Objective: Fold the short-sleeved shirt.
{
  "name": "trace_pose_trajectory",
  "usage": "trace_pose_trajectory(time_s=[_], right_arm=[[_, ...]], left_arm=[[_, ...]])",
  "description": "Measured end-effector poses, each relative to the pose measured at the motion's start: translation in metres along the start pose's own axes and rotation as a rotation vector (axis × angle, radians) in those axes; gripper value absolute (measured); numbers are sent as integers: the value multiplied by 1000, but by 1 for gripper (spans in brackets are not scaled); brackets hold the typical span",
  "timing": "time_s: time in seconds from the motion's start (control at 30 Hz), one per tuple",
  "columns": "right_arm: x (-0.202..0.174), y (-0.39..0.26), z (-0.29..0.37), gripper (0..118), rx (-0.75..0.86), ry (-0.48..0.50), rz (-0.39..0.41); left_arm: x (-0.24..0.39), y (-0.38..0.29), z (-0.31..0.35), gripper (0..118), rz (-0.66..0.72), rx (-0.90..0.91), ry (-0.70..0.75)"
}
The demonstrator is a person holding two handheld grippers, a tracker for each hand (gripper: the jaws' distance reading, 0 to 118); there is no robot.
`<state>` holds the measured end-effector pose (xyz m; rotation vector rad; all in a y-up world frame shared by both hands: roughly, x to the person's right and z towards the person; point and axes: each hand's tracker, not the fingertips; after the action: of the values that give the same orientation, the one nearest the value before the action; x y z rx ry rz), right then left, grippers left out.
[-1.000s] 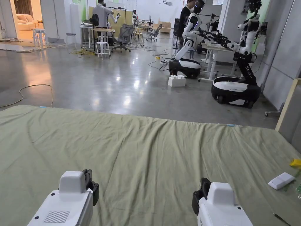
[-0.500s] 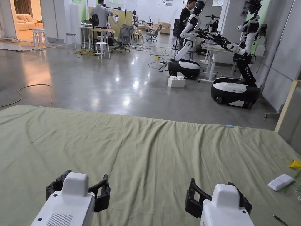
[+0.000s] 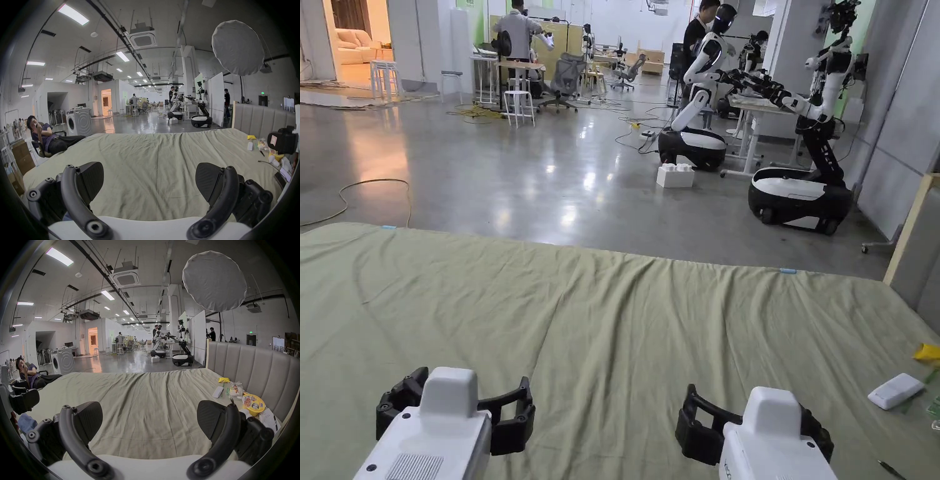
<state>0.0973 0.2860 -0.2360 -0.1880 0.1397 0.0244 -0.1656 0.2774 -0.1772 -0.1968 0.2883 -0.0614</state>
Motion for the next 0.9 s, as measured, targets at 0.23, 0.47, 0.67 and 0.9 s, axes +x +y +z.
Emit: trace_pose_trajectory(time_s=[0.23, 0.47, 0.67, 0.9], right_arm=[[-2, -1, -1, 116, -20, 18, -64], [0, 6, -2, 116, -25, 31, -74], [3, 13, -7, 116, -74, -5, -116], [2, 17, -5, 116, -99, -12, -127]], left_arm=[[0, 3, 7, 115, 51, 27, -33], [-7, 8, 5, 115, 122, 27, -10], [-10, 9, 2, 115, 128, 17, -1], [-8, 11, 2, 115, 110, 13, -2]])
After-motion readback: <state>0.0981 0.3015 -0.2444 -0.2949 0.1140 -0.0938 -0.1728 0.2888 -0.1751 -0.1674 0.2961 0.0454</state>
